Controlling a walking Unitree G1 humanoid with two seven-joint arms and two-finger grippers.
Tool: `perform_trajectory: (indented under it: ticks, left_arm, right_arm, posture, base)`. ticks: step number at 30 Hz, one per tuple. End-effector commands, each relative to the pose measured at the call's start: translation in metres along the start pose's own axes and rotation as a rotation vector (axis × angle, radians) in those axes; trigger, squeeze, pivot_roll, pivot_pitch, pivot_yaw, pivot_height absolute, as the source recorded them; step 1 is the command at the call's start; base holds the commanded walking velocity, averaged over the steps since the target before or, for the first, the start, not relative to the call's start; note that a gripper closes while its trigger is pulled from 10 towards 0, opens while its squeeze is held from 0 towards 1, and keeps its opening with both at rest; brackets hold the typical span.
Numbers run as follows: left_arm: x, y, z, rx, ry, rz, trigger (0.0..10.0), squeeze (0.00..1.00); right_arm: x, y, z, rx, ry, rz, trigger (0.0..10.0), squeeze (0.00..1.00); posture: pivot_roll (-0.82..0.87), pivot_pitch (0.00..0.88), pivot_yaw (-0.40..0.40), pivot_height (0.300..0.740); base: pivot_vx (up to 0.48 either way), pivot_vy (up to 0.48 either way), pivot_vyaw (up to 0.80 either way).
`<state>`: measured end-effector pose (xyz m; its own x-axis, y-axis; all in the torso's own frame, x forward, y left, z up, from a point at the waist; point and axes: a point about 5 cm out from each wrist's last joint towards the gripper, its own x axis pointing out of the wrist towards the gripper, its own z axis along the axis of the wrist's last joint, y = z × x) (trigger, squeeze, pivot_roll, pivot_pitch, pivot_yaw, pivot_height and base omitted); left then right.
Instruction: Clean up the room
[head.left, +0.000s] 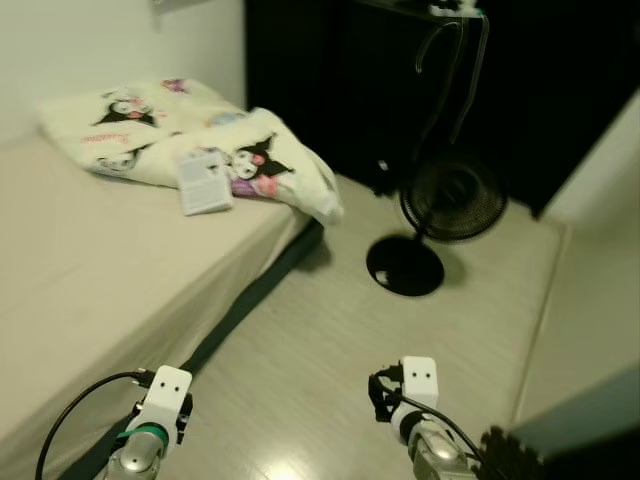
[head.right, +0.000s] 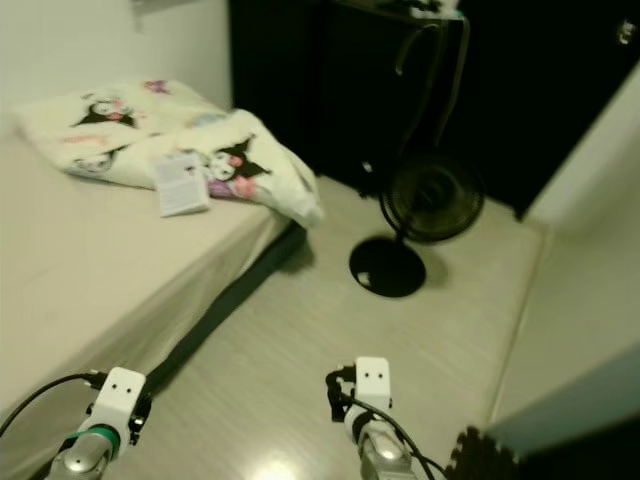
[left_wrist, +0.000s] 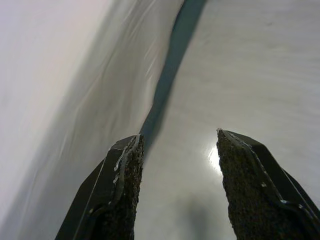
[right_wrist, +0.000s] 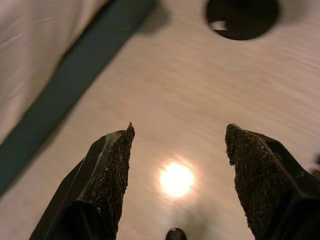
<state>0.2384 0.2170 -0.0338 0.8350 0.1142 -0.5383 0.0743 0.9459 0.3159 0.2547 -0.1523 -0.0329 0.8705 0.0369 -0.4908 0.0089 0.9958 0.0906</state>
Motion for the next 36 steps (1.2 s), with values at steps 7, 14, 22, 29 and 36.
perform_trajectory:
  ticks: [7, 14, 22, 29, 36]
  left_arm:
    - [0.0, -0.006, 0.002, 0.009, -0.008, -0.026, 10.0, 0.0]
    - [0.0, -0.006, 0.001, 0.009, -0.008, -0.026, 10.0, 0.0]
    - [0.0, -0.006, 0.001, 0.009, -0.006, -0.024, 10.0, 0.0]
    - [0.0, -0.006, 0.001, 0.009, -0.006, -0.021, 10.0, 0.0]
    - [0.0, -0.005, 0.001, 0.007, -0.006, -0.017, 10.0, 0.0]
  right_arm:
    - [-0.002, -0.005, -0.004, 0.006, 0.016, -0.02, 10.0, 0.0]
    - [-0.002, -0.005, -0.004, 0.005, 0.017, -0.02, 10.0, 0.0]
    - [-0.001, -0.001, 0.0, -0.049, -0.006, 0.005, 10.0, 0.0]
    - [0.001, 0.005, 0.005, -0.056, -0.031, 0.02, 10.0, 0.0]
    - [0.004, 0.013, 0.016, -0.037, -0.087, 0.071, 10.0, 0.0]
  posture:
    - [0.08, 0.0, 0.042, 0.74]
    - [0.08, 0.0, 0.042, 0.74]
    - [0.08, 0.0, 0.041, 0.74]
    - [0.08, 0.0, 0.039, 0.74]
    - [0.08, 0.0, 0.037, 0.74]
  base:
    - [0.454, 0.0, -0.8]
    - [0.447, 0.0, -0.8]
    - [0.433, 0.0, -0.49]
    - [0.425, 0.0, 0.0]
    - [0.421, 0.0, 0.0]
